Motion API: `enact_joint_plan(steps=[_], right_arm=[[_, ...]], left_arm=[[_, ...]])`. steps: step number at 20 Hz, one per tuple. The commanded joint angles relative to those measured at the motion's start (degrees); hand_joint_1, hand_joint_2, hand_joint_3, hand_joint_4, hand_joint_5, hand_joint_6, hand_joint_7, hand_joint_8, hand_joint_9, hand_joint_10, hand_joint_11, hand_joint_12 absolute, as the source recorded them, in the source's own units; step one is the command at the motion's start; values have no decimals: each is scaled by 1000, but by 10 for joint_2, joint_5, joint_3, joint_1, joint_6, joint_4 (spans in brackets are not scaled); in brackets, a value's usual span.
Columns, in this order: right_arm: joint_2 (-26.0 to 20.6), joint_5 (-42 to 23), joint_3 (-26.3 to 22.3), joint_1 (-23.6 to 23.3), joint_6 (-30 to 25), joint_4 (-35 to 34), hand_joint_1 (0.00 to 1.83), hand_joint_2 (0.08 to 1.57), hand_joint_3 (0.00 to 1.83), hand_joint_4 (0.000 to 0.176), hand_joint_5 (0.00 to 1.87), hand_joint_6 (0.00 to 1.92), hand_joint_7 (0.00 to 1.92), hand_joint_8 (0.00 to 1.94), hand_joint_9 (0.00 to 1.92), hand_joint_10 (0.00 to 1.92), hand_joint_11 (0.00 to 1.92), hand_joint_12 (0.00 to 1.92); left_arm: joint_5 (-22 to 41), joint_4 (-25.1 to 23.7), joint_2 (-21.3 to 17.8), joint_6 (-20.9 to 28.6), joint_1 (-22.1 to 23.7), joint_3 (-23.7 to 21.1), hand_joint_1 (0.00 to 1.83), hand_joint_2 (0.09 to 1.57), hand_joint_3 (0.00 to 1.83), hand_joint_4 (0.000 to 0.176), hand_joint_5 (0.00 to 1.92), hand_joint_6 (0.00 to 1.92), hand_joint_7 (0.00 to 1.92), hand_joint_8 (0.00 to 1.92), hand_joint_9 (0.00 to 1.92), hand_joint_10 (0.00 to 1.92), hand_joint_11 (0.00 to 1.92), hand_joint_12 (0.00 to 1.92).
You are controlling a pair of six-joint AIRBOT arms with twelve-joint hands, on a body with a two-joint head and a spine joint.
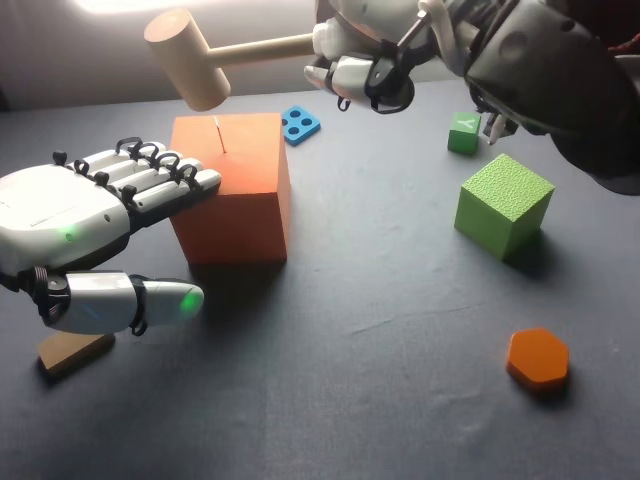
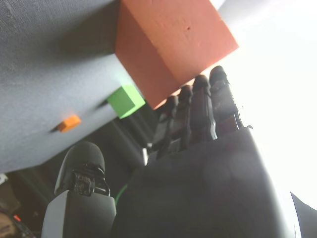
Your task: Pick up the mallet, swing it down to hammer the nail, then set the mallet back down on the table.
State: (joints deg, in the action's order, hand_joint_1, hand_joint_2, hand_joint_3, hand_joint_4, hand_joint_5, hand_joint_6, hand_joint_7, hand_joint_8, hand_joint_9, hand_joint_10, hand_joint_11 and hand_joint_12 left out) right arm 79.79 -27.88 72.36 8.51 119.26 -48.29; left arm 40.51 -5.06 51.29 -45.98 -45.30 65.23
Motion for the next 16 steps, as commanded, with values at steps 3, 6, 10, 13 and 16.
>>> enact_joint_plan(steps=[3, 6, 10, 13, 16], right_arm=[[3, -48, 9, -11, 1, 27, 583, 1571, 98, 176, 1443, 1921, 1642, 1941, 1733, 1921, 1881, 1921], [5, -49, 12, 8, -13, 54, 556, 1571, 88, 176, 1431, 1921, 1628, 1941, 1723, 1921, 1871, 1921], [9, -50, 23, 49, 0, 57, 612, 1571, 72, 176, 1404, 1921, 1623, 1941, 1715, 1921, 1867, 1921], [4, -49, 23, 61, 4, 57, 504, 1571, 114, 176, 1434, 1921, 1629, 1941, 1717, 1921, 1861, 1921], [-4, -49, 22, 57, 0, 56, 517, 1571, 127, 176, 1424, 1921, 1623, 1941, 1716, 1921, 1864, 1921]], left_arm=[[51, 9, 0, 2, 3, 3, 0, 1242, 0, 0, 4, 0, 0, 0, 0, 0, 0, 0], [51, 9, 0, 1, 3, 3, 0, 1244, 0, 0, 16, 6, 0, 0, 0, 0, 0, 0], [51, 9, 0, 1, 3, 3, 0, 1245, 0, 0, 12, 1, 1, 0, 0, 0, 0, 0], [51, 9, 0, 1, 3, 3, 0, 1251, 3, 0, 39, 12, 20, 8, 0, 0, 0, 0], [51, 9, 0, 1, 3, 4, 0, 1249, 1, 0, 34, 8, 13, 4, 0, 0, 0, 0]])
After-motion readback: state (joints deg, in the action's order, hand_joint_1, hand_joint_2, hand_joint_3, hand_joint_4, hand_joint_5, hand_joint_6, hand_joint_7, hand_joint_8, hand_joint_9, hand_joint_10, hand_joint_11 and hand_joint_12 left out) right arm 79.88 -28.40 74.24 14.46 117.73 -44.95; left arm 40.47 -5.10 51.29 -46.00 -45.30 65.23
